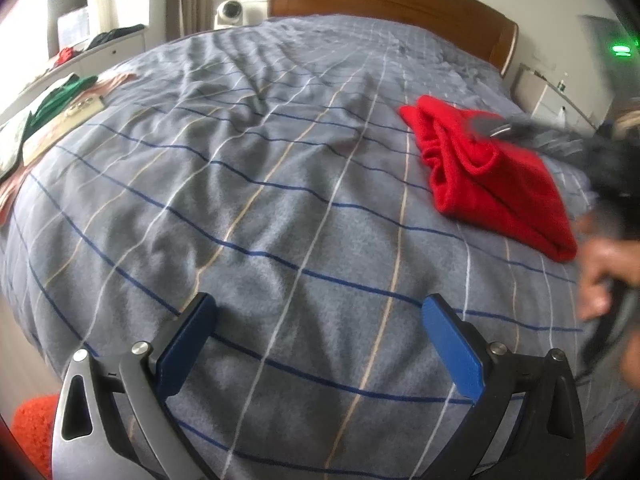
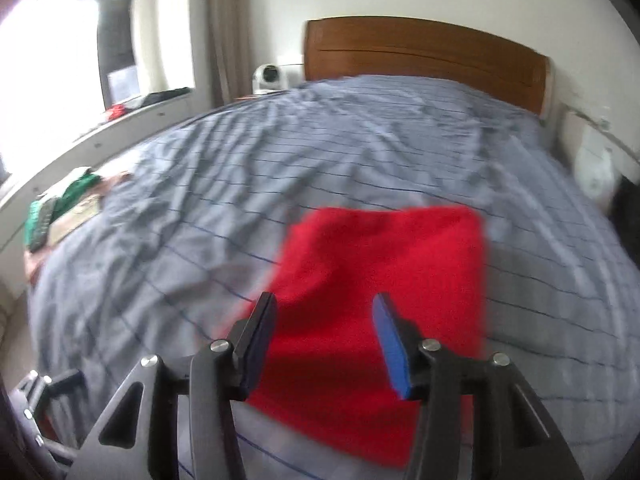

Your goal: Fold small clothes

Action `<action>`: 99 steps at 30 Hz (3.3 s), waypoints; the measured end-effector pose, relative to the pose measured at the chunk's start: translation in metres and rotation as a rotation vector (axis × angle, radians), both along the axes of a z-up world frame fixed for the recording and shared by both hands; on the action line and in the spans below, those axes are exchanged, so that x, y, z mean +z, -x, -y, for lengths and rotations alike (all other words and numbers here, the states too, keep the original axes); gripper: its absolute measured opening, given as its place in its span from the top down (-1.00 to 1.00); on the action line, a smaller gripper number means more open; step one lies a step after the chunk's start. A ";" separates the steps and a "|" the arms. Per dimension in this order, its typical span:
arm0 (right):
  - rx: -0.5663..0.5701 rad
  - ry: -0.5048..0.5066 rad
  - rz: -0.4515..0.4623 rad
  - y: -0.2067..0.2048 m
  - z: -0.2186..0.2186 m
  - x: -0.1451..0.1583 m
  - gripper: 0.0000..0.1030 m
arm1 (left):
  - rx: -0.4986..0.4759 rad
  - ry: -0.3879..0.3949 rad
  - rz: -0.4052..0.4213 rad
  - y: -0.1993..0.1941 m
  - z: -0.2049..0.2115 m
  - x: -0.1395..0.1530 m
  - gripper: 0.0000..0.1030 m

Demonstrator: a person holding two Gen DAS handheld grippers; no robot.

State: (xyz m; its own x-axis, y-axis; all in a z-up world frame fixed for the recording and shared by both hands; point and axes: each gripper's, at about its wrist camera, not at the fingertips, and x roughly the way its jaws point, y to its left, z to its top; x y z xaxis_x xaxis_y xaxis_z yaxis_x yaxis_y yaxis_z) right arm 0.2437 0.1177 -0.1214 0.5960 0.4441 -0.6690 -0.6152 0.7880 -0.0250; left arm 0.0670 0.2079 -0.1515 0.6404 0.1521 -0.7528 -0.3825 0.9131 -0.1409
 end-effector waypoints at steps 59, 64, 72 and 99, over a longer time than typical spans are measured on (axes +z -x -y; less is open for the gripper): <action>-0.149 -0.159 0.042 -0.082 0.059 0.051 0.31 | -0.321 -0.015 -0.014 -0.202 0.046 0.087 -0.16; -0.250 -0.076 -0.066 -0.077 0.107 0.013 -0.44 | -0.242 -0.130 -0.027 -0.158 0.047 0.062 -0.61; -0.265 0.004 -0.034 0.005 0.150 0.020 -0.85 | -0.150 -0.284 0.096 -0.068 0.078 0.092 -0.99; -0.249 0.048 -0.051 0.143 0.175 0.045 -0.99 | -0.133 -0.207 -0.040 0.015 0.127 0.101 -1.00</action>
